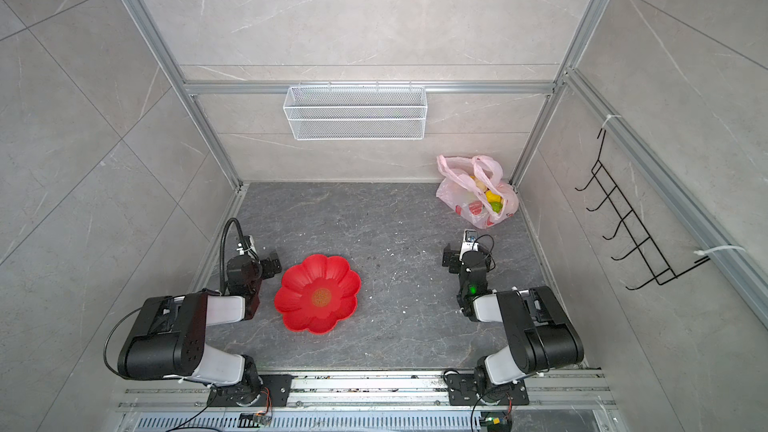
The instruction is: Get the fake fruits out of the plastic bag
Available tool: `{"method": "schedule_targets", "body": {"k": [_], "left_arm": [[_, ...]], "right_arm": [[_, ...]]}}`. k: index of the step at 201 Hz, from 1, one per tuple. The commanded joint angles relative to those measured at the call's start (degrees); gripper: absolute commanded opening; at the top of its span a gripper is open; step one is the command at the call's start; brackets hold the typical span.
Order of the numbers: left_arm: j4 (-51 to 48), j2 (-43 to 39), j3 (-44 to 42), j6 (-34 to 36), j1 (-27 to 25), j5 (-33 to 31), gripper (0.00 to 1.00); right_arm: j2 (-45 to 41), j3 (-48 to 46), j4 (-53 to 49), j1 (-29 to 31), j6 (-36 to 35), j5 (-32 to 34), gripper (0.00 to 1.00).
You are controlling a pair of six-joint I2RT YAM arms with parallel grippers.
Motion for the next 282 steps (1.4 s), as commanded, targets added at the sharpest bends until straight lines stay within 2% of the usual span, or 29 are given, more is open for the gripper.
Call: {"method": "schedule_targets", "body": {"k": [1,24,38,50,72,84,96,102,123,148,157,166,176,189,204,224,246,271,282], "left_arm": [[2.98,0.57,1.23,1.03,0.08,0.22,1.0],[3.46,0.31,1.24,0.75,0.06,-0.65,1.0],[-3.09,-3.1,2.86,-0.03,0.03,-1.82,1.0],[-9.23,-6.43,4.81,-0.14,0.03,-2.33,1.0],[-17.12,-11.8,7.84,-1.27,0.03,-3.28,1.0],[-21.46,-14.21,9.4,-8.33,0.03,-9.18,1.0],[-30.72,-16.49,12.06,-20.6,0.13,-18.0,1.0],[-35.34,-17.38,13.36,-25.27,0.29,-19.91,1.0],[-39.02,-19.2,15.92,-24.32,0.34,-11.97,1.0],[-47.21,-18.91,21.25,-25.79,0.11,-5.86,1.0],[-48.5,-18.96,22.37,-25.94,-0.18,-3.56,1.0],[-49.99,-19.25,23.18,-26.21,-0.84,-2.47,1.0],[-51.52,-19.65,23.91,-26.73,-1.72,-1.8,1.0],[-53.44,-20.29,24.64,-26.68,-3.09,-1.48,1.0],[-55.97,-20.89,25.39,-27.39,-4.18,-1.4,1.0],[-61.07,-20.94,27.35,-28.92,-4.63,-0.77,1.0],[-66.93,-20.15,30.1,-29.54,-4.76,-0.51,1.0],[-70.82,-20.4,31.57,-29.21,-4.88,0.45,1.0],[-71.35,-21.17,31.17,-29.37,-4.97,0.86,1.0]], "right_arm": [[0.12,0.61,-0.43,-0.06,-0.51,-0.44,0.99],[-1.73,1.42,-3.05,-0.09,-0.32,0.07,0.99],[-4.01,2.75,-7.18,-0.07,-0.56,0.01,0.99],[-6.94,5.52,-15.49,-0.07,-0.14,1.13,0.99],[-10.9,11.32,-31.16,-0.05,5.47,5.99,0.99],[-13.63,13.86,-37.95,-0.02,8.81,5.06,0.99],[-16.78,15.99,-43.65,-0.06,11.57,1.61,0.99],[-18.25,17.02,-45.59,-0.07,12.49,-0.59,0.99],[-20.9,21.63,-53.9,-0.08,17.3,-6.45,0.99],[-22.38,25.34,-59.64,-0.03,19.55,-18.3,0.99],[-22.79,26.61,-62.67,-0.09,22.2,-19.92,0.99],[-22.61,29.03,-67.1,-0.09,26.46,-21.12,0.99],[-22.1,31.14,-70.04,0.11,27.34,-25.13,0.99],[-21.81,33.21,-73.24,1.87,28.6,-26.67,0.99],[-21.53,34.63,-76.43,6.95,28.8,-23.12,0.99],[-19.13,37.17,-80.51,16.29,28.49,-13.37,0.99],[-14.57,38.59,-80.55,22.88,31.69,-9.21,0.99],[-7.56,41.83,-81.69,31.77,34.99,0.12,0.99],[-3.89,44.11,-81.96,34.97,35.15,1.13,0.96]]}}
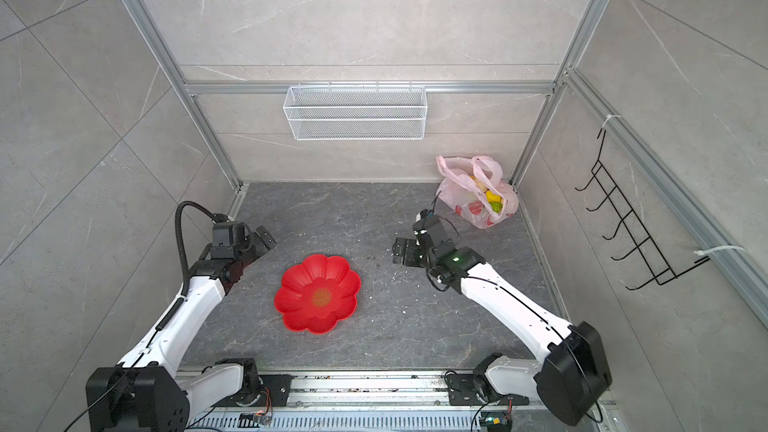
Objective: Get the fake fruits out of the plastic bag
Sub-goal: 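Reach the right gripper across to the red flower plate's rim and grasp it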
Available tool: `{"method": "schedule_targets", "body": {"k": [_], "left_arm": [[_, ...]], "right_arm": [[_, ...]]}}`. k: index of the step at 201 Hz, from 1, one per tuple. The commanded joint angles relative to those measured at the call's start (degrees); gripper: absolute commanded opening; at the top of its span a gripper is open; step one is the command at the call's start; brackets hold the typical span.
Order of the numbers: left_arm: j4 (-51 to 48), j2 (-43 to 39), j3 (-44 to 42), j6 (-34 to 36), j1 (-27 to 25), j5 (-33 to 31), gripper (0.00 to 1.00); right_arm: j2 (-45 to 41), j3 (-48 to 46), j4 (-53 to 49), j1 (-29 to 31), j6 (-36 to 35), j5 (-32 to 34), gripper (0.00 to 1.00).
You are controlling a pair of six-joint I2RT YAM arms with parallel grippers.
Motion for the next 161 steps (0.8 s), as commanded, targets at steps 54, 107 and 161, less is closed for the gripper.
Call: {"method": "schedule_targets", "body": {"k": [54,107,161], "left_arm": [[-5.9,-3.76,-0.79,-0.76,-0.24,2.42,1.0],[-6.1,-3.39,-1.05,-0.85,-0.27,3.47,1.0],[-6.83,-3.74,-0.68,-0.28,-0.28,2.58,1.0]], "right_arm": [[19.8,10.82,1.74,12.79,4.52,-2.84,0.49],[26.18,13.58,1.26,16.13,5.95,-6.78,0.5],[28.06,11.95,2.65,17.12,8.86,-8.15,0.5]]}}
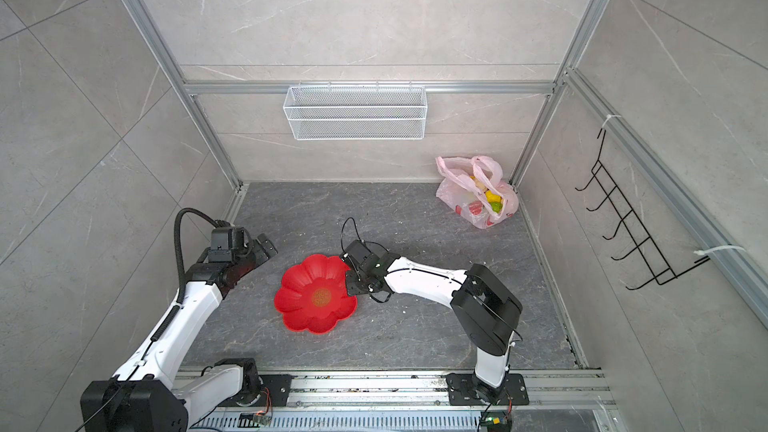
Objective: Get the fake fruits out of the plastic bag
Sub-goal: 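Reach the right gripper across to the red flower plate's rim and grasp it, then drag the red flower plate with the right gripper toward the pink bag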
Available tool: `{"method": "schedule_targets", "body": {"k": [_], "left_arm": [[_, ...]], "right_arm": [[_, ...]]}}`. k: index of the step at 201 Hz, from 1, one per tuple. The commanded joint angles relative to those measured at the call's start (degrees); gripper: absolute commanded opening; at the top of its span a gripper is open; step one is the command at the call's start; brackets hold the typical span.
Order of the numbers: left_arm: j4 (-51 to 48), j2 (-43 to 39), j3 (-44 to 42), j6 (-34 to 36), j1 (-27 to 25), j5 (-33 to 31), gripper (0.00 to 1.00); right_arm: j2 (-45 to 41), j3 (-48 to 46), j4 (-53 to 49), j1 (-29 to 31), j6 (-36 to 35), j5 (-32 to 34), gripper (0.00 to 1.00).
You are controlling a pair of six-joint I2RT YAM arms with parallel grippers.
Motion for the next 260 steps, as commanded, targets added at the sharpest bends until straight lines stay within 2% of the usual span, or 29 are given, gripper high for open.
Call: {"method": "schedule_targets", "body": {"k": [1,102,197,260], "left_arm": [[-0.72,-0.84,0.4,0.03,-0.11,-0.04,1.0],[-0.92,-0.77,0.39,0.29,-0.14,-1.21,1.0],[-1.26,-0.7,0.43,0.27,-0.14,-1.33,1.0],[-1.3,-0.61,0.31,0.2,-0.17,-1.57,1.0]], "right_arm": [[0.89,-0.51,0.63,0.72,2.29,-1.0,0.5],[2.7,-1.52,1.07,1.33,4.31,-2.31,0.47],[5.77,-0.23,2.83,1.72,4.64,-4.51,0.34],[5.71,-0.62,3.18,1.65,4.82,-3.61,0.11]]}}
